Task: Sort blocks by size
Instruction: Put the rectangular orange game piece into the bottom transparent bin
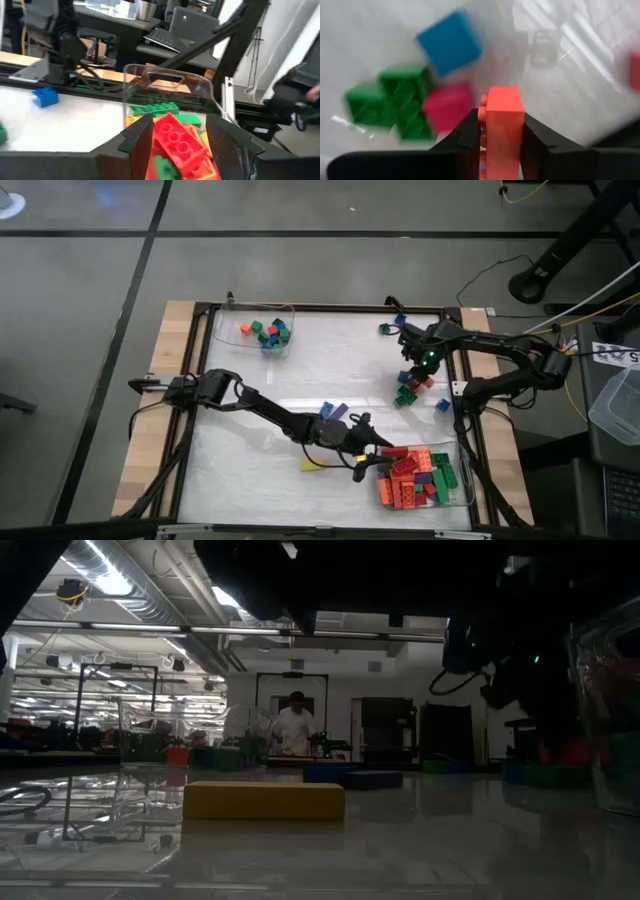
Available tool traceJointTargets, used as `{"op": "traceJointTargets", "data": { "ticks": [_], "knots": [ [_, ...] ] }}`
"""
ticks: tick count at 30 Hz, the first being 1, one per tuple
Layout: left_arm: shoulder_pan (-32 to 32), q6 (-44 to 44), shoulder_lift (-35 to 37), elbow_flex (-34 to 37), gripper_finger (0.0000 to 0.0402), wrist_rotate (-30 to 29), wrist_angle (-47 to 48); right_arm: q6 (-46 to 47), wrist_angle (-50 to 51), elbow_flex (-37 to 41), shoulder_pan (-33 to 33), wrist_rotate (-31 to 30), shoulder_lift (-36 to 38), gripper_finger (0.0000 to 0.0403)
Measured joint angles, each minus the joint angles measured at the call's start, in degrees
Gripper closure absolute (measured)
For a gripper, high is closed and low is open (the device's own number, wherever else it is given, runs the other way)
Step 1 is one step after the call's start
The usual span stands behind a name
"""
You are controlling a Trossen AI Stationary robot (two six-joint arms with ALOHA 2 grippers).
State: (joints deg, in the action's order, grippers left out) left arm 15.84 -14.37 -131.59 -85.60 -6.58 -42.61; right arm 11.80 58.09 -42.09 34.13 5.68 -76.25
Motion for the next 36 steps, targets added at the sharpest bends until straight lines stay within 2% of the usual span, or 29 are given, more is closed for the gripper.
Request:
{"op": "traceJointTargets", "data": {
  "ticks": [4, 7, 11, 15, 21, 26, 30, 36],
  "knots": [
    [-1.30, -0.46, 2.40, 0.00, 0.0231, 0.01, 4.86, 1.38, 7.02, -2.65, -0.42, 4.10, 5.15, 0.0300],
    [-2.26, 0.57, 6.26, -0.02, 0.0231, 0.01, 13.17, 2.45, 10.41, -4.60, -2.41, 6.31, 10.14, 0.0293],
    [-3.12, 1.57, 11.38, -0.02, 0.0231, -0.03, 26.77, 8.38, 11.39, -6.74, -7.31, 10.07, 17.34, 0.0311],
    [-3.61, 0.51, 15.86, -0.02, 0.0231, -0.03, 40.42, 15.81, 9.51, -7.95, -14.97, 11.99, 25.07, 0.0312],
    [-4.58, -3.30, 20.76, -0.02, 0.0231, -0.21, 57.87, 29.08, 3.42, -7.95, -30.11, 10.51, 34.10, 0.0288],
    [-5.19, -5.89, 22.23, -0.02, 0.0231, -0.45, 64.89, 38.06, -0.97, -7.95, -44.09, 5.20, 35.66, 0.0303],
    [-5.17, -5.97, 22.42, 0.00, 0.0231, -0.71, 68.33, 42.17, -4.52, -7.95, -55.49, 1.73, 33.37, 0.0308],
    [-5.12, -6.66, 22.44, 0.00, 0.0231, -1.54, 69.53, 48.54, -8.83, -7.94, -69.64, 0.93, 26.38, 0.0265]
  ]
}}
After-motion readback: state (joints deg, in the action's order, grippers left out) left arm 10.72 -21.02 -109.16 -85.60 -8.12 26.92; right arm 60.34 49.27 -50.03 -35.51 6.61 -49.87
